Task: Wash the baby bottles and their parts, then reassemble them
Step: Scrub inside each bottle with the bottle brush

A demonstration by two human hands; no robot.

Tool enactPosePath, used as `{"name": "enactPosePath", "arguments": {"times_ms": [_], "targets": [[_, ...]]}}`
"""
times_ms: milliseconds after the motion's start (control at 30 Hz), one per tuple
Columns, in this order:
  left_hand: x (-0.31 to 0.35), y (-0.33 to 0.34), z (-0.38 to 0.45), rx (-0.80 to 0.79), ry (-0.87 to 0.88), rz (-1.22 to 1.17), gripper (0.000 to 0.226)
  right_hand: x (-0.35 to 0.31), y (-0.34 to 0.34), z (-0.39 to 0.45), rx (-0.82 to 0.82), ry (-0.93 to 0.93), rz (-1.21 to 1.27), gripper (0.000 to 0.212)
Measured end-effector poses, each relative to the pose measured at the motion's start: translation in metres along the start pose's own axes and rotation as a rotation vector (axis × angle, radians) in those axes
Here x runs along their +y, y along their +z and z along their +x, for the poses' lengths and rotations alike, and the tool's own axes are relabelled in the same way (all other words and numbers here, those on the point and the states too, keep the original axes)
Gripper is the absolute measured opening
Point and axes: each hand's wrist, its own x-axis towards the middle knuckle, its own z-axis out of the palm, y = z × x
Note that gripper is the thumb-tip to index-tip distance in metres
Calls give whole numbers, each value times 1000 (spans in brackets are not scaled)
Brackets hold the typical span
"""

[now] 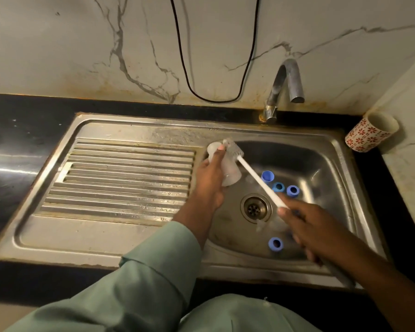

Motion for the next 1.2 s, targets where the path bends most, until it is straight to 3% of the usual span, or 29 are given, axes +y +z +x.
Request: {"name": "enactPosePath", "arguments": {"times_ms": [200, 300, 433, 500, 600, 733, 833, 1000, 1200], "targets": [[7, -4, -2, 56, 119, -24, 66, 2, 11, -13, -2, -60, -6, 41], [-3, 4, -16, -37, 84, 56, 62, 3, 5, 1, 42, -36, 18, 42], [4, 4, -10, 83, 132, -86, 57, 8, 3, -6, 3, -115, -44, 40], [4, 4, -7, 95, 150, -44, 57, 7, 7, -9, -16, -108, -23, 41], [-3, 12, -9, 104, 97, 13, 59, 4, 11, 4, 43, -96, -34, 42], [9, 6, -2, 215, 116, -125, 61, 7, 13, -14, 22, -161, -140, 41], [1, 13, -8, 164, 75, -9, 58, 0, 20, 0, 69, -144, -96, 42], [26, 3, -2, 238, 106, -208, 62, -3, 27, -15, 28, -179, -239, 49], [23, -1, -11, 235, 28, -184, 63, -21, 36, 4, 69, -117, -352, 49]]}}
